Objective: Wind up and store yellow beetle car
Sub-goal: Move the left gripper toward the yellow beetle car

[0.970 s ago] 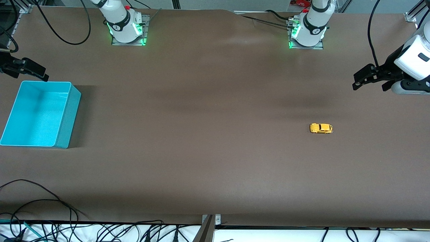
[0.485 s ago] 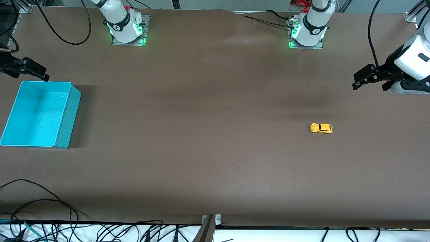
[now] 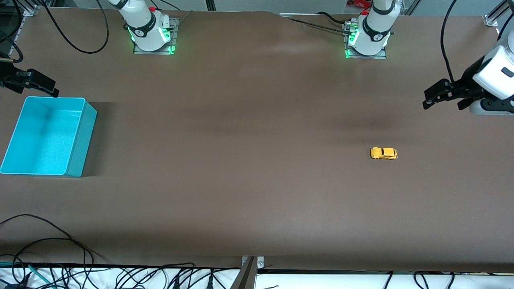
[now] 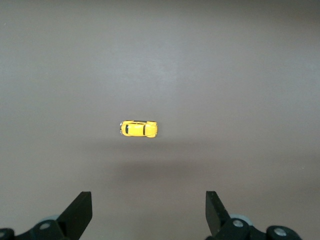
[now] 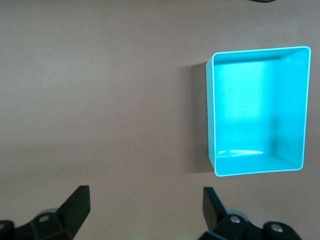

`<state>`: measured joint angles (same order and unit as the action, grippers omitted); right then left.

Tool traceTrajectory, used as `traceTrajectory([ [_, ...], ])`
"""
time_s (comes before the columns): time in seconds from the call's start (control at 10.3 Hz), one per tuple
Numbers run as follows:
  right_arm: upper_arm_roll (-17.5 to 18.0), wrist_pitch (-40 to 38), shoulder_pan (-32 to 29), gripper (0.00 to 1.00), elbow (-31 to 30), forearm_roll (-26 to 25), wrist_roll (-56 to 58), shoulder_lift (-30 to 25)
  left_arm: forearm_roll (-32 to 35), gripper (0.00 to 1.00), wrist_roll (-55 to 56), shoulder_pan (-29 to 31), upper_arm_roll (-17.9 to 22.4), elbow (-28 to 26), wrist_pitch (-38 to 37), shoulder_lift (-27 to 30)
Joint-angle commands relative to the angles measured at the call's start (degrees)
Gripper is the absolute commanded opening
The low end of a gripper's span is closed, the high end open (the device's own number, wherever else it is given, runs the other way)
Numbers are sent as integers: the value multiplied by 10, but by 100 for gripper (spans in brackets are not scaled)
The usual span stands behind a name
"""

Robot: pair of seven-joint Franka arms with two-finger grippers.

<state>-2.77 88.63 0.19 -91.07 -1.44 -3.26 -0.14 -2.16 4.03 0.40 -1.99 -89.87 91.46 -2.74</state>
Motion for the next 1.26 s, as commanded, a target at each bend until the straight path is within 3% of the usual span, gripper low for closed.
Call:
traceTrajectory([
  [0.0, 1, -7, 1, 100, 12, -5, 0, 2, -7, 100, -5, 21, 0, 3, 12, -44],
  [0.58, 1, -7, 1, 100, 12, -5, 0, 2, -7, 100, -4, 22, 1, -72, 101, -76],
  [1.16, 1, -7, 1, 100, 12, -4, -1, 2, -6, 100, -79, 31, 1, -222, 331, -94],
])
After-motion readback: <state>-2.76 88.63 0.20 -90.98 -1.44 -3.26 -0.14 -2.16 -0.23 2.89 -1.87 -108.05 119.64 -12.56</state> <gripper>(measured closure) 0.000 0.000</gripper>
